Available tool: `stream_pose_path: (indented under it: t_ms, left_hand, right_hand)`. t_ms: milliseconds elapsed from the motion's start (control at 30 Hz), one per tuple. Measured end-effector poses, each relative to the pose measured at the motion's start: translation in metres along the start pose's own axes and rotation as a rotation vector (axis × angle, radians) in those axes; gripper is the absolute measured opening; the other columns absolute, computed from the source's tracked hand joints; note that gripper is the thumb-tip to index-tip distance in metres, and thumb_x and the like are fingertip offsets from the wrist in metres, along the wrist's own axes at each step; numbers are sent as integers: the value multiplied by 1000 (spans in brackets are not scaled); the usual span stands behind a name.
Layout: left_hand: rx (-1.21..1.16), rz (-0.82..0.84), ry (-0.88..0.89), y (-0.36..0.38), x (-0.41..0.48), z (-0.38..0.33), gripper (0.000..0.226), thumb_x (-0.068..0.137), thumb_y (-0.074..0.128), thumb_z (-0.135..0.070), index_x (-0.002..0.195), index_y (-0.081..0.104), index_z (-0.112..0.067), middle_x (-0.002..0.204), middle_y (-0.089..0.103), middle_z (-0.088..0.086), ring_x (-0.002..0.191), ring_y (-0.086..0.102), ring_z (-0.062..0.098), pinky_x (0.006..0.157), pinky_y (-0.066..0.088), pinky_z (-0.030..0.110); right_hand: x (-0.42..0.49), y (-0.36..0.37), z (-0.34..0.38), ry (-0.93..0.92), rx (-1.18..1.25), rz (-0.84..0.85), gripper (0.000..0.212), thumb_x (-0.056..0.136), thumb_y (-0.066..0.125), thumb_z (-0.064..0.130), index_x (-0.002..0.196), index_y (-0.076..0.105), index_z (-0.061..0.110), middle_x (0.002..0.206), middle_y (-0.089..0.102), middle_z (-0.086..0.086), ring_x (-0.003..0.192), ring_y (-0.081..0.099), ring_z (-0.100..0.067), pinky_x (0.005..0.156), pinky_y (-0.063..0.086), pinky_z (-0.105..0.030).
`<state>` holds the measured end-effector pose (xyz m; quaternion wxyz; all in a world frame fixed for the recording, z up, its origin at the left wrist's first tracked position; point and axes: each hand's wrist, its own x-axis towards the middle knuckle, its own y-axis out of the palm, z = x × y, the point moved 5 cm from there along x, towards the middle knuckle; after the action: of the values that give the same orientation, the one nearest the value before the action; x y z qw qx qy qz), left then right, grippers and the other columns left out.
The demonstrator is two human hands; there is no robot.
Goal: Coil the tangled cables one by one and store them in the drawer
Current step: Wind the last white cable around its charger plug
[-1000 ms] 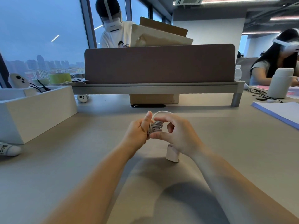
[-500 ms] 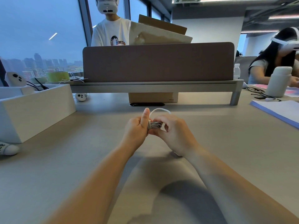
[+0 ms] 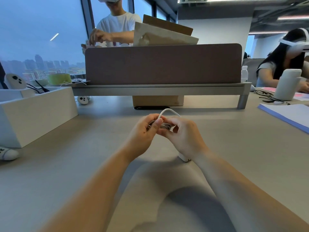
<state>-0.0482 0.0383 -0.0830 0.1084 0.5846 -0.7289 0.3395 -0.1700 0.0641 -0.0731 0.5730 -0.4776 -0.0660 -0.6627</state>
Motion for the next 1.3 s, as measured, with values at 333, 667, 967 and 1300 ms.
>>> stream_pose_path:
  t_ms: [333, 667, 967, 1300]
  left_hand:
    - [-38, -82, -121, -8, 3, 9, 40, 96, 38, -40, 74, 58, -14, 64, 54, 8, 56, 46, 11, 56, 40, 23]
    - [-161, 203, -228, 11, -11, -6, 42, 93, 39, -41, 75, 58, -8, 53, 52, -5, 42, 41, 0, 43, 33, 9]
    - [-248, 383, -226, 21, -16, -12, 40, 84, 48, -48, 85, 58, -8, 65, 49, 2, 50, 35, 6, 46, 30, 14]
    - [-611, 372, -217, 22, -14, -19, 30, 89, 51, -36, 112, 70, -28, 82, 56, 1, 64, 38, 10, 51, 30, 17]
  right_hand:
    - [6, -21, -12, 34, -3, -169, 19, 86, 67, 25, 103, 59, 22, 104, 42, 6, 55, 44, -4, 61, 39, -9]
    - [13, -41, -33, -56, -347, -233, 10, 90, 63, 16, 90, 71, 10, 88, 60, -5, 79, 57, -21, 66, 38, -25]
    - [13, -39, -32, 26, -262, -401, 13, 92, 60, 20, 85, 64, 10, 88, 56, 1, 74, 51, -14, 59, 34, -14]
    - [18, -31, -34, 94, -81, -342, 16, 91, 60, 29, 78, 56, 20, 74, 53, 8, 69, 48, -2, 62, 35, -8]
